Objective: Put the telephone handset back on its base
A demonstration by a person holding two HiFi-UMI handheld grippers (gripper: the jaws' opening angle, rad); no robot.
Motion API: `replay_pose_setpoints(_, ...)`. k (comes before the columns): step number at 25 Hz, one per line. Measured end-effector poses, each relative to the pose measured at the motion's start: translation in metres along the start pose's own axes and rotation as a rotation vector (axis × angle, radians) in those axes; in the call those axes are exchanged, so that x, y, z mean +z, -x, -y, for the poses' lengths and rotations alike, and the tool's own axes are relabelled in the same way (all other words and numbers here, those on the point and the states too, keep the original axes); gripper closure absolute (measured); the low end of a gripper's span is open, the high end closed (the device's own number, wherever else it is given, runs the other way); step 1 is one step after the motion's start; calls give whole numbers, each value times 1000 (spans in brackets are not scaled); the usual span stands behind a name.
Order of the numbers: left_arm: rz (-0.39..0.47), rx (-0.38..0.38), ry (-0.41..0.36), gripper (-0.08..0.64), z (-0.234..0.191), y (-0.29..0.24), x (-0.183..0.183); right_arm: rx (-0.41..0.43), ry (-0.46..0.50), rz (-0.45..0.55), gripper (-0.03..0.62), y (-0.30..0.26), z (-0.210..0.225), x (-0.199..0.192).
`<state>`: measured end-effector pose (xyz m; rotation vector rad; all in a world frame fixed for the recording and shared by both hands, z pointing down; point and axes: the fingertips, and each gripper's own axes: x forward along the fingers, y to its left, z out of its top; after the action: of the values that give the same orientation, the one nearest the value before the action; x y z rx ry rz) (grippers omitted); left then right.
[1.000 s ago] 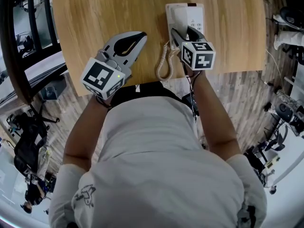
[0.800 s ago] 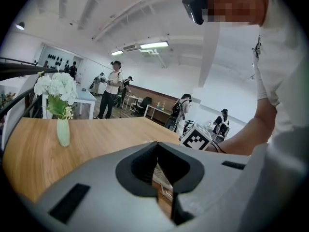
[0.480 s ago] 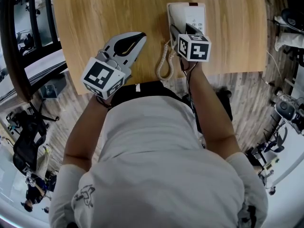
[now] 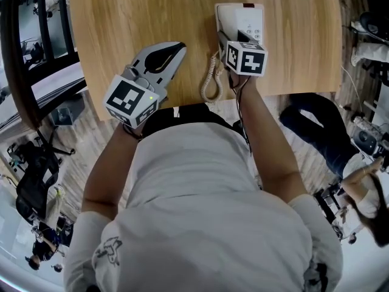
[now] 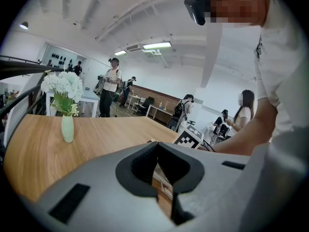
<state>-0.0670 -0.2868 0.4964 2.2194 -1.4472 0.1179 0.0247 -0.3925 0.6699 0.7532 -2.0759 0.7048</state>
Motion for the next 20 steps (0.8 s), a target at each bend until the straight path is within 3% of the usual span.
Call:
replay_pose_setpoints(13, 4, -5, -18, 554, 4, 16, 10, -23, 37, 65, 316, 18, 2, 14)
replay_pose_setpoints(20, 9, -39, -68, 554, 12, 39, 20, 10, 49, 218, 316, 66, -27, 38)
